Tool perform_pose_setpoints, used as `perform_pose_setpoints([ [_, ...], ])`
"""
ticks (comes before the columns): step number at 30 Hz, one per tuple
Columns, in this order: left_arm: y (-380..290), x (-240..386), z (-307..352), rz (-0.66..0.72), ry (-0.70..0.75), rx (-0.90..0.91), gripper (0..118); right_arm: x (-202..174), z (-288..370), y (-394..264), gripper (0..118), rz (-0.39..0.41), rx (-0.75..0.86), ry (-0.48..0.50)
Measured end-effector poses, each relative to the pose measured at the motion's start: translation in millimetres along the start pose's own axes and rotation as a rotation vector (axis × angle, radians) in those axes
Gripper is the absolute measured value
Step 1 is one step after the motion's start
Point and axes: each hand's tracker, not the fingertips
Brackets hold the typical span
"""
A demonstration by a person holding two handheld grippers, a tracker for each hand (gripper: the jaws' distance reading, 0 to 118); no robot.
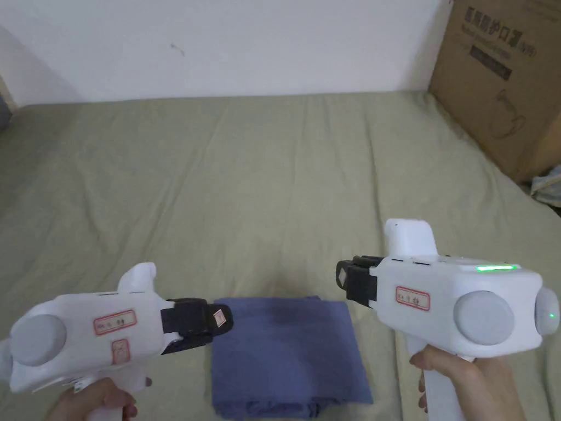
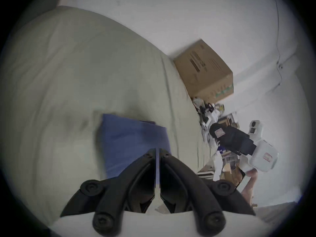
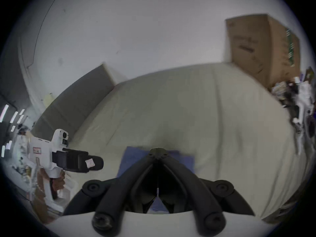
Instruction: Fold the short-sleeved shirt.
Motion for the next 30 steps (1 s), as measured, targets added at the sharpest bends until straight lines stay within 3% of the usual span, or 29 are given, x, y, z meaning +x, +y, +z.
perform_pose_setpoints([
  [4,-17,-39,23,0.123,-0.038,0.043,4,-10,-63,-8,1,0.018,-0.233,-0.002],
  [8,-31,-64,23,0.200,-0.064,0.042,4,-5,-113,-31,1,-0.026,-0.401,-0.009],
  [11,-35,-77,16,0.224,-0.066,0.028,4,0,-125,-46,1,-0.048,-0.405,-0.050],
  [13,-35,-80,9,0.248,-0.078,0.007,4,5,-126,-48,1,-0.126,-0.404,-0.030],
  [16,-31,-83,-6,0.245,-0.092,-0.018,6,3,-123,-45,1,-0.099,-0.399,-0.035],
  [17,-28,-95,-12,0.245,-0.100,-0.026,13,1,-123,-45,1,-0.077,-0.397,-0.042],
  [18,-26,-98,-18,0.247,-0.111,-0.042,30,-2,-122,-46,1,-0.060,-0.394,-0.048],
  [19,-24,-101,-26,0.263,-0.143,-0.059,65,-4,-123,-47,1,-0.046,-0.394,-0.055],
  [20,-23,-103,-36,0.279,-0.171,-0.089,91,-5,-123,-48,1,-0.041,-0.393,-0.059],
  [21,-21,-104,-46,0.304,-0.166,-0.110,109,-5,-123,-48,1,-0.039,-0.390,-0.061],
  [22,-19,-106,-56,0.311,-0.165,-0.111,115,-5,-123,-48,1,-0.038,-0.389,-0.060],
  [30,-8,-105,-116,0.371,-0.319,-0.174,115,12,-120,-51,1,-0.146,-0.369,-0.011],
])
